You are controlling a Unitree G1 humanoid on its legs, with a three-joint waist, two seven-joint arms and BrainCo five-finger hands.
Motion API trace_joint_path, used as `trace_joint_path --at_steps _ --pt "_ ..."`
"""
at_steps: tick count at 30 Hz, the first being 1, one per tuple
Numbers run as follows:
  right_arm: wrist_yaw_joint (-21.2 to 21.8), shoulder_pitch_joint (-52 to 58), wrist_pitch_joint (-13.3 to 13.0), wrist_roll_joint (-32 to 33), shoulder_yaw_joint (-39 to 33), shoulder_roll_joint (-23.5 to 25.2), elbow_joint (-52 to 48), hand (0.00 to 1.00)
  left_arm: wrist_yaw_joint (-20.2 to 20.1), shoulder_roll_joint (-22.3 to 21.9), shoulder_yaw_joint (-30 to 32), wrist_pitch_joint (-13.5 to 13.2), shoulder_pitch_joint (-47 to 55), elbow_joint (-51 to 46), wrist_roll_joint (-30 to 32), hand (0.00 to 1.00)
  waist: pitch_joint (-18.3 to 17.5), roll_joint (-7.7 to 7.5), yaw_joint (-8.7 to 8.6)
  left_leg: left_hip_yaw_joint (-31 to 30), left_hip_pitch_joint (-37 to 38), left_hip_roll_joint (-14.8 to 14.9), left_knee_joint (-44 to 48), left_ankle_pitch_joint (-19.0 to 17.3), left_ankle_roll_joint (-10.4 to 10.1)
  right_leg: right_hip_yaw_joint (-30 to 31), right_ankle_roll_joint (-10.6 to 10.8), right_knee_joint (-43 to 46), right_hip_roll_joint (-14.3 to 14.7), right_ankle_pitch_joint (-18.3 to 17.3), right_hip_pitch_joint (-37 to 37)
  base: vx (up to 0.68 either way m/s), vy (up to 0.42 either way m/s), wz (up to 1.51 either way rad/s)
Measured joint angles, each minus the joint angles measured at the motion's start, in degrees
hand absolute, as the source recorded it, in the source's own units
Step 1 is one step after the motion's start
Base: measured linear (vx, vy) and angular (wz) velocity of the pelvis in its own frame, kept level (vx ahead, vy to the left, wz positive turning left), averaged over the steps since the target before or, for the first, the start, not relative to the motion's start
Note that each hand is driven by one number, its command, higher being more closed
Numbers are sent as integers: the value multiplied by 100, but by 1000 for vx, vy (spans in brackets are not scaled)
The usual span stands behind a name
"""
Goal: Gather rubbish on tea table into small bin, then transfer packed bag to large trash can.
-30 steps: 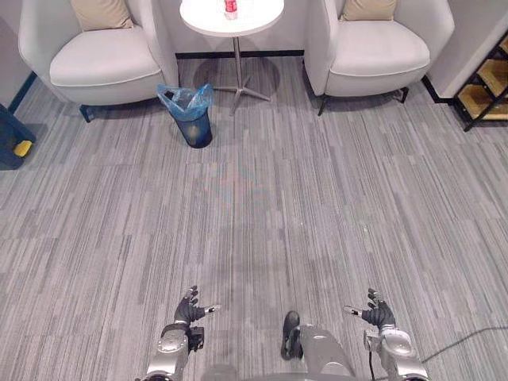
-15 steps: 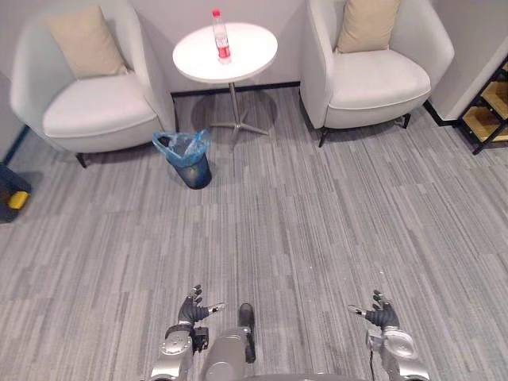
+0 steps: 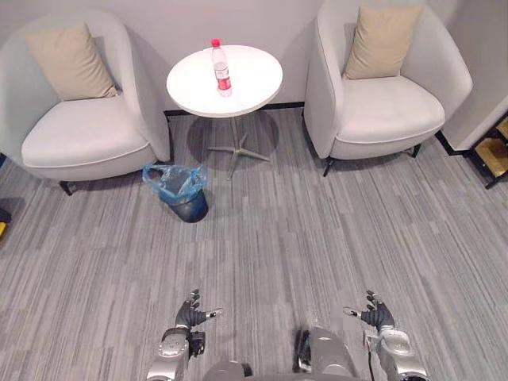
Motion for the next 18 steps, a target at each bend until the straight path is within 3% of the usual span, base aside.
trace_joint_path --at_steps 2,4,5,6,8,10,12,13,14,15,16,17,18 --pt "6 -61 -6 2 -35 33 -48 0 2 -37 12 -9 -87 34 32 0 -21 74 -88 -197 -234 193 629 100 -160 -238 -139 288 84 -535 73 495 -325 36" --pt "-2 -60 -9 18 -13 90 -47 0 -3 -76 25 -11 -188 26 31 0 8 107 -76 -357 -754 391 2007 409 -559 -421 -219 105 218 -746 529 461 -321 44" --pt "-5 -61 -17 55 87 119 -77 0 -11 -102 26 -11 -155 -13 30 0 35 107 -43 -342 -1128 542 3122 513 -695 -485 -280 -186 327 -808 997 360 -190 27" --pt "-3 -1 -33 62 110 172 -142 0 -23 -121 24 -11 -109 -121 30 0 54 93 -10 -153 -1521 678 4082 408 -527 -551 -346 -497 425 -856 1461 426 -214 19" --pt "-13 48 -70 122 77 232 -204 0 -23 -157 25 -3 -79 -189 27 0 108 17 101 211 -2039 764 4542 208 -197 -586 -404 -858 486 -917 1996 308 -108 12" --pt "-44 19 -70 184 50 238 -234 0 -29 -189 23 -3 -89 -250 28 0 116 47 212 484 -2492 672 3992 76 24 -599 -370 -1094 487 -913 2259 274 -34 0" --pt "-67 -25 -63 237 -84 262 -234 0 -31 -198 22 0 -91 -325 26 0 162 32 265 471 -2724 177 2077 133 13 -582 -214 -1185 327 -1048 2459 337 93 -3" --pt "-108 -36 -62 237 -169 256 -234 0 -31 -223 22 3 -78 -327 25 0 165 51 272 366 -2709 -47 939 383 -80 -554 -116 -1216 255 -1148 2546 328 132 -1" --pt "-122 -39 -61 237 -169 238 -231 0 -31 -228 22 3 -71 -328 25 0 168 85 276 297 -2661 -101 471 537 -94 -535 -61 -1228 250 -1207 2601 443 218 -20" --pt "-129 -32 -54 235 -154 214 -218 0 -28 -219 25 4 -26 -331 24 0 172 119 317 302 -2600 -114 81 1112 -74 -420 68 -1197 237 -1362 2710 316 164 -28" --pt "-126 -17 -50 234 -142 218 -218 0 -27 -208 26 6 6 -331 22 0 168 111 351 339 -2525 -141 43 1389 28 -346 140 -1173 211 -1422 2789 446 208 -36" --pt "-127 -17 -43 232 -134 246 -216 0 -23 -181 25 6 5 -338 16 0 132 43 398 364 -2470 -293 195 1447 342 -261 284 -1125 70 -1577 2859 301 109 -21" --pt "-124 -25 -44 231 -130 254 -218 0 -23 -165 23 5 -7 -350 14 0 111 -39 394 377 -2547 -372 365 1287 400 -259 314 -1072 -30 -1656 2837 639 226 -2"
